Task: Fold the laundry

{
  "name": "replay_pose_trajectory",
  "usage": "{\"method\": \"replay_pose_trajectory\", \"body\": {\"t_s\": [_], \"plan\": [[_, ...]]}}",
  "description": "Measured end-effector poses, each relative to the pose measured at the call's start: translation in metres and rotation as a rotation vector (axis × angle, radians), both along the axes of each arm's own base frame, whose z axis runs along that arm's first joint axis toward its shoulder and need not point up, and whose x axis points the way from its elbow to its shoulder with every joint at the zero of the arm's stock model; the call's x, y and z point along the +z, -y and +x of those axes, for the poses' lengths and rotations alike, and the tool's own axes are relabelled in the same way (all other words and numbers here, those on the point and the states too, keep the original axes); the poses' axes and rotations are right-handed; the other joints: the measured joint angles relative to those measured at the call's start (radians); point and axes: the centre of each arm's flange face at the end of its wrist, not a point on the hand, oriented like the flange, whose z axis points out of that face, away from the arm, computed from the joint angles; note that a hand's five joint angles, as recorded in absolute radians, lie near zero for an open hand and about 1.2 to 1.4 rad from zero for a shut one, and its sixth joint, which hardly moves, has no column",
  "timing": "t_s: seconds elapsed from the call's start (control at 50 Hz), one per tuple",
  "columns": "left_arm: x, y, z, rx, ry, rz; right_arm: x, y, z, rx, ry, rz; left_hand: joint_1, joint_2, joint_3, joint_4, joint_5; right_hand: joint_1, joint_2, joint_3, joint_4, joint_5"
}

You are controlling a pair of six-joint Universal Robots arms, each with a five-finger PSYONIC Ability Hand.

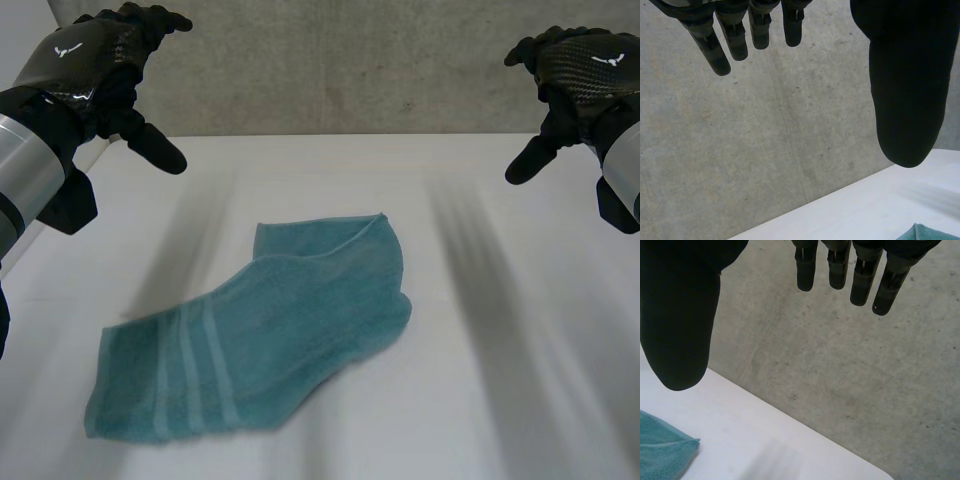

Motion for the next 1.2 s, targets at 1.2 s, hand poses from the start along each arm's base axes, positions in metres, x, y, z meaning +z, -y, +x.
{"method": "replay_pose_trajectory", "body": {"t_s": [1.2], "plan": [[-0.22, 0.054, -0.031, 0.007, 0.233, 0.572, -0.132, 0.029, 0.045, 0.24, -0.279, 0.281, 0.939, 0.969, 0.962, 0.966, 0.917, 0.0, 0.0, 0.0, 0.0, 0.0]]}}
